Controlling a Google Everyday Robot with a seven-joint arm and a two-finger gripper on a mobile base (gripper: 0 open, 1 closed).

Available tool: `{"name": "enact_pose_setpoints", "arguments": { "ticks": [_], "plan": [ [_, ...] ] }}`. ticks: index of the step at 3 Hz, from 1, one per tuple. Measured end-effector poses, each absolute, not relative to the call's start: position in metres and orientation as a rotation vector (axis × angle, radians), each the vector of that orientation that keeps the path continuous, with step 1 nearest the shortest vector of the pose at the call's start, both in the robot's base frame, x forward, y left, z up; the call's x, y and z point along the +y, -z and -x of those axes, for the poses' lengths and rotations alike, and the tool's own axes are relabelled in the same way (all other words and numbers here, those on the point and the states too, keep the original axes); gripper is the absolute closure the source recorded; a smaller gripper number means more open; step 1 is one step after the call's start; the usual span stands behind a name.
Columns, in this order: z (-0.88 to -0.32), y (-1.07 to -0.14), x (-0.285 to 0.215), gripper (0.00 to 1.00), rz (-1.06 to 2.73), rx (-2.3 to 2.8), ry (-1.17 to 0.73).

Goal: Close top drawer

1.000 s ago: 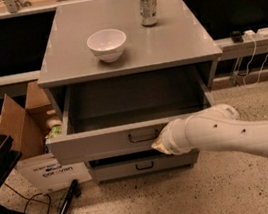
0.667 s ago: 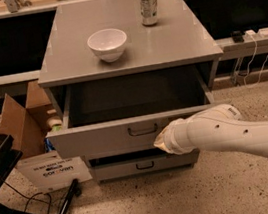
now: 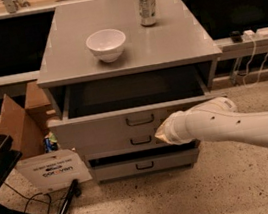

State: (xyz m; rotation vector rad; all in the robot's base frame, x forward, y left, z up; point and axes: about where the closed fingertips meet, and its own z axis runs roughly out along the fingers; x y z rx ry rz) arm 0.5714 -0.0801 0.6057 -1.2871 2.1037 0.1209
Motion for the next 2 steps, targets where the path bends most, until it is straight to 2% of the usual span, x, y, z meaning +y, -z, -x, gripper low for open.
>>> {"name": "enact_pose_setpoints", "arguments": {
  "ticks": [2],
  "plan": [
    [-0.627, -0.6, -0.094, 1.0, 1.257, 2.078, -0.072]
  ]
}}
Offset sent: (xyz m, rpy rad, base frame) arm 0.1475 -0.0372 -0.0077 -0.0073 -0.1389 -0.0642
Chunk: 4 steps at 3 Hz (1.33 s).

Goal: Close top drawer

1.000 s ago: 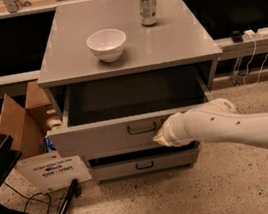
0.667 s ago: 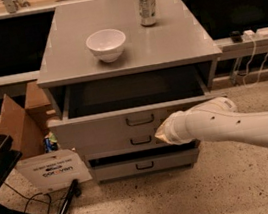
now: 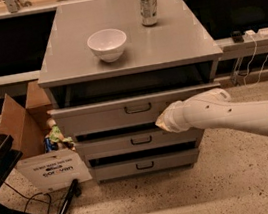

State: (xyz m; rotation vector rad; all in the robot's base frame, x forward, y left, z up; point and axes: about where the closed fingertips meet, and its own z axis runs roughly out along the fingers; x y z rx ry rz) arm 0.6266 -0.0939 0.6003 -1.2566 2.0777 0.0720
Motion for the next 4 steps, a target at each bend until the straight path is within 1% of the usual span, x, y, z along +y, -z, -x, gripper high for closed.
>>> {"name": "enact_pose_setpoints", "arguments": {
  "ticks": [1, 2, 4],
  "plan": [
    [-0.6643, -0.601, -0.1002, 1.0, 1.223, 2.053, -0.045],
    [-0.6637, -0.601, -0.1002, 0.81, 1.223, 2.053, -0.045],
    [-0.6637, -0.601, -0.1001, 0.34, 1.223, 2.053, -0.045]
  ]
}}
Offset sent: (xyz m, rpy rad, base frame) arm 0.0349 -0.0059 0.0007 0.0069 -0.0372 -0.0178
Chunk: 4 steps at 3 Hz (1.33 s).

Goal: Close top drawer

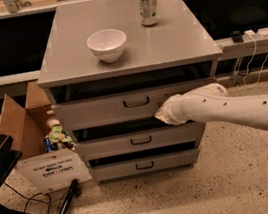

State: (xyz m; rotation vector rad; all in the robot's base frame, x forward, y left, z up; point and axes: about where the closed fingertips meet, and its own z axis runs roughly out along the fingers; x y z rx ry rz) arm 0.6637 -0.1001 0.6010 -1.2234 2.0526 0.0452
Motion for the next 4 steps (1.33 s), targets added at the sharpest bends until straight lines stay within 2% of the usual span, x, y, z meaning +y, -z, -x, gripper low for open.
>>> {"name": "enact_pose_setpoints", "arguments": {
  "ticks": [1, 2, 4],
  "plan": [
    [-0.6637, -0.601, -0.1001, 0.11, 1.223, 2.053, -0.045],
    [-0.6637, -0.6009, -0.1001, 0.0, 1.223, 2.053, -0.045],
    [-0.6573, -0.601, -0.0997, 0.5, 1.224, 2.053, -0.045]
  ]
}}
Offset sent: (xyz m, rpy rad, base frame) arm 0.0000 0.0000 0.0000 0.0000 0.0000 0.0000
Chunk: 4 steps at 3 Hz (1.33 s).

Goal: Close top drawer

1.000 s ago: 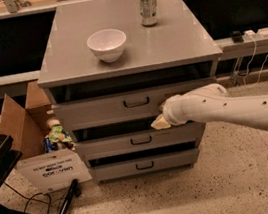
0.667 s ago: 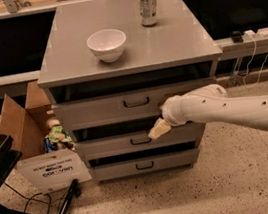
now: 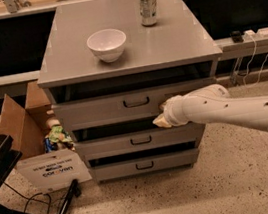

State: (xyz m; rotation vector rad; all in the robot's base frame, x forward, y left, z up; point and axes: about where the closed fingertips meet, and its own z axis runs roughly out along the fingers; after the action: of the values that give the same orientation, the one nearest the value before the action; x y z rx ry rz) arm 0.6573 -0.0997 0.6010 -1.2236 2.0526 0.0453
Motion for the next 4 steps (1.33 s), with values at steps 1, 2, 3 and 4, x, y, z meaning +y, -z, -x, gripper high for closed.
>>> {"name": "enact_pose_setpoints", "arguments": {
  "ticks": [1, 2, 3, 4],
  "plan": [
    [-0.637, -0.613, -0.108, 0.73, 1.302, 2.075, -0.024],
    [-0.614, -0.699, -0.148, 0.96, 1.399, 2.05, 0.092],
    [-0.615, -0.774, -0.188, 1.0, 1.482, 2.033, 0.201],
    [-0.606, -0.808, -0.229, 1.0, 1.547, 2.099, 0.231]
  ]
}}
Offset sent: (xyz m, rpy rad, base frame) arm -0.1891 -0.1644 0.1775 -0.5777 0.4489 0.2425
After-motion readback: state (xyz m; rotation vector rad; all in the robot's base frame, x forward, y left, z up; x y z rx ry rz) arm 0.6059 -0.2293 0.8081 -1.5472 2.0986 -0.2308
